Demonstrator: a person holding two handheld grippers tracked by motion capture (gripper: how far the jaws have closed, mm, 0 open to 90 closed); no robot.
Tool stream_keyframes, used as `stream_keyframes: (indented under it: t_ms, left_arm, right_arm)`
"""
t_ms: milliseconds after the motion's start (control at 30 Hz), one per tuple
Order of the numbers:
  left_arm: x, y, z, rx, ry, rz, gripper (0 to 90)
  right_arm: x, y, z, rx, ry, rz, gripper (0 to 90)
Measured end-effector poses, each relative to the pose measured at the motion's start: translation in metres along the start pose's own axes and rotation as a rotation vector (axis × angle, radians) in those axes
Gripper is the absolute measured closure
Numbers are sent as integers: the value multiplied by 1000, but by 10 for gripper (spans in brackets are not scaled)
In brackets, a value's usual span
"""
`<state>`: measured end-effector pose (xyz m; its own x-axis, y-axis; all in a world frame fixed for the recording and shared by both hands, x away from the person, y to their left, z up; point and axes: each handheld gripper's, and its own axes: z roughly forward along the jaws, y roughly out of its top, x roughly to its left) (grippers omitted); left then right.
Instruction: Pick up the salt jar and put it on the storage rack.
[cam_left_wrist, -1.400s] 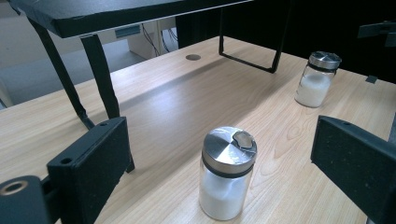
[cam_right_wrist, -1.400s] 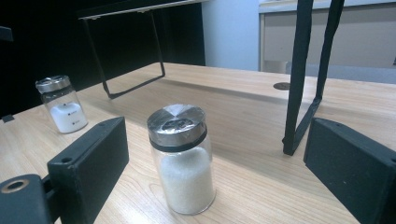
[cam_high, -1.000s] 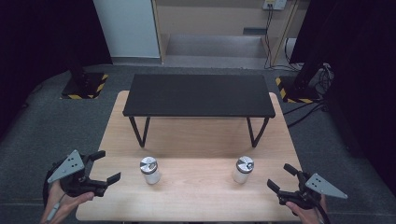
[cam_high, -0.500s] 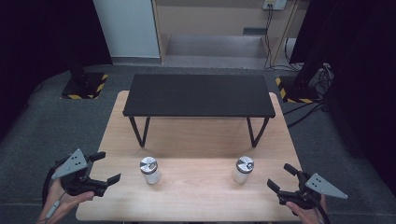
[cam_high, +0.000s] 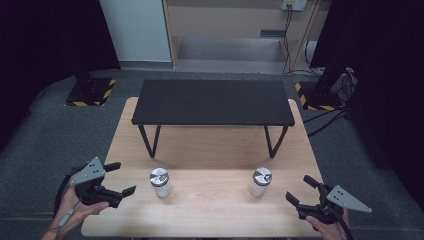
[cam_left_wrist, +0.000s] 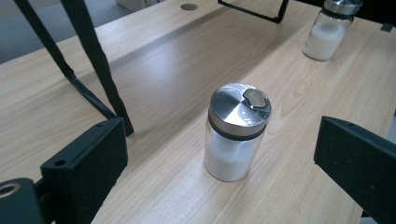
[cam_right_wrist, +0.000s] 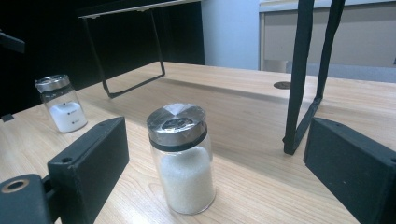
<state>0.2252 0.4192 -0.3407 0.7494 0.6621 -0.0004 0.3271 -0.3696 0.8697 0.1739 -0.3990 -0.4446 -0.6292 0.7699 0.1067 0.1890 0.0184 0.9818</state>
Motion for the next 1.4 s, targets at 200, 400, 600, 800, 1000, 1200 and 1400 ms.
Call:
stream_keyframes:
  t_ms: [200, 400, 600, 800, 1000, 1200, 1400]
  left_arm:
    - [2, 9, 14, 40, -23, 18, 24]
    - [4, 17, 33, 74, -51, 36, 28]
    - [2, 25, 55, 91, -83, 57, 34]
    - [0, 28, 74, 115, -93, 76, 54]
    - [3, 23, 92, 121, -111, 60, 79]
    - [3, 19, 106, 118, -107, 56, 100]
    - [5, 13, 107, 104, -115, 77, 324]
  right_arm:
    - [0, 0, 0, -3, -2, 1, 66]
    - [-1, 0, 0, -2, -1, 0, 67]
    - [-1, -1, 0, -2, -1, 1, 67]
    - [-1, -1, 0, -3, 1, 0, 68]
    - [-1, -1, -1, -4, 1, 2, 67]
    - [-1, -1, -1, -4, 2, 2, 68]
    - [-2, -2, -1, -5, 0, 3, 69]
